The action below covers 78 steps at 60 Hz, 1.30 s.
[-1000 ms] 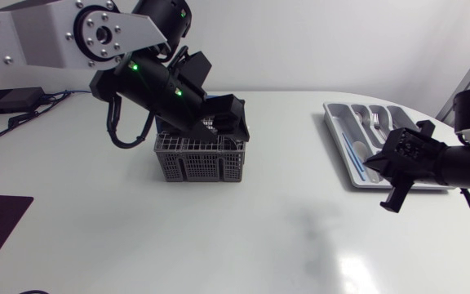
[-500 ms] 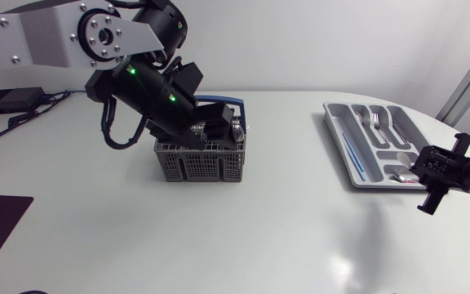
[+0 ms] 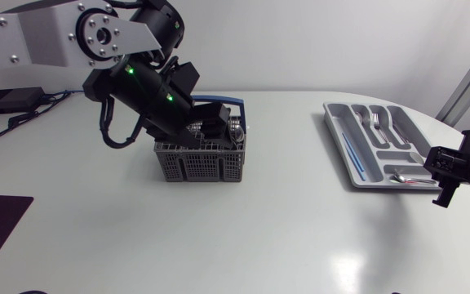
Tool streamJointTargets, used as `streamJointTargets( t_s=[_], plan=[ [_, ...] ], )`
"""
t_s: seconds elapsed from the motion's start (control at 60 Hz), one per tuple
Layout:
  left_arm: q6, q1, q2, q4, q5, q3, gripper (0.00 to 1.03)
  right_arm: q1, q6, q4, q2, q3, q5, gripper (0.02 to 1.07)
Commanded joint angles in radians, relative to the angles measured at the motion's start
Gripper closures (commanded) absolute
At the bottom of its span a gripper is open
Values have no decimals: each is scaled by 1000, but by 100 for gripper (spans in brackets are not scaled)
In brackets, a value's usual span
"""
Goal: Unload the cutlery basket into the drawer organizer.
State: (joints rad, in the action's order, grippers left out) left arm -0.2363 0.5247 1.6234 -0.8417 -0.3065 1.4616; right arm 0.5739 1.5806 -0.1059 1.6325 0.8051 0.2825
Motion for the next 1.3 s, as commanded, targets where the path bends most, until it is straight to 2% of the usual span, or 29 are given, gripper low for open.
streamJointTargets(
  t_s=[0.0,0.117,0.183,0.533,0.783,0.833,1.033,1.083,1.283],
  plan=[
    [-11,6,-13,-19,7,-3,6,7,58,-18,55,26,-17,101],
    [-11,6,-22,-25,10,-14,6,7,101,-51,89,29,-40,100],
    [-6,6,-28,-27,14,-21,6,7,119,-60,107,32,-54,91],
    [6,12,-50,-27,23,-47,6,11,159,-89,116,9,-91,67],
    [18,-6,-80,-30,27,-73,6,-17,102,-58,-20,-40,-85,59],
    [20,-14,-80,-31,29,-78,6,-37,81,-41,-62,-57,-86,56],
    [29,-35,-96,-31,37,-116,6,-149,-83,98,-209,-64,-108,56],
    [32,-42,-99,-31,38,-124,6,-184,-122,135,-241,-64,-114,52],
    [49,-78,-106,-28,52,-145,6,-361,-298,242,-355,-69,-181,51]
  ],
)
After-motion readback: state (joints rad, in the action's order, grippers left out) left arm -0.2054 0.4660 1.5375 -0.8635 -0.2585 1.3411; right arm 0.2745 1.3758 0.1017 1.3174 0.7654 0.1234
